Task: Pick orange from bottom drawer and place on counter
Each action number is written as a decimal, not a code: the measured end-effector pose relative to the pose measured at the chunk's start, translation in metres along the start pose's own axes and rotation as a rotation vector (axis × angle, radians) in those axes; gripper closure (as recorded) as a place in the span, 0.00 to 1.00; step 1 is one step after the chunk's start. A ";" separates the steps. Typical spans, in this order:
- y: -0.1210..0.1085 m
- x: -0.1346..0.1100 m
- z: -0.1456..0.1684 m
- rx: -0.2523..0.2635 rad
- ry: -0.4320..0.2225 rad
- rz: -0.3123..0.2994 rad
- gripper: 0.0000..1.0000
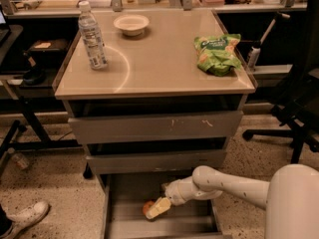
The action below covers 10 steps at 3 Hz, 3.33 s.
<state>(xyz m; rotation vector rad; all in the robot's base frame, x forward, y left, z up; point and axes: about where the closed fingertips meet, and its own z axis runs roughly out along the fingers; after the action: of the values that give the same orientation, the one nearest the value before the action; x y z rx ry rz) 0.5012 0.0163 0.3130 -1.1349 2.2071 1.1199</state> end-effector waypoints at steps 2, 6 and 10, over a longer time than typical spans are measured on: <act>-0.015 0.011 0.013 0.001 -0.014 -0.003 0.00; -0.079 0.064 0.056 0.076 -0.088 -0.030 0.00; -0.091 0.095 0.101 0.123 -0.132 -0.074 0.00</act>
Offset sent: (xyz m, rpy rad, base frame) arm 0.0270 -0.0062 -0.0891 0.0417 -0.0351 -0.0325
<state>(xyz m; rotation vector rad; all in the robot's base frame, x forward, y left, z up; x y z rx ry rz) 0.5199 0.0207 0.1482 -1.0510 2.0854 0.9847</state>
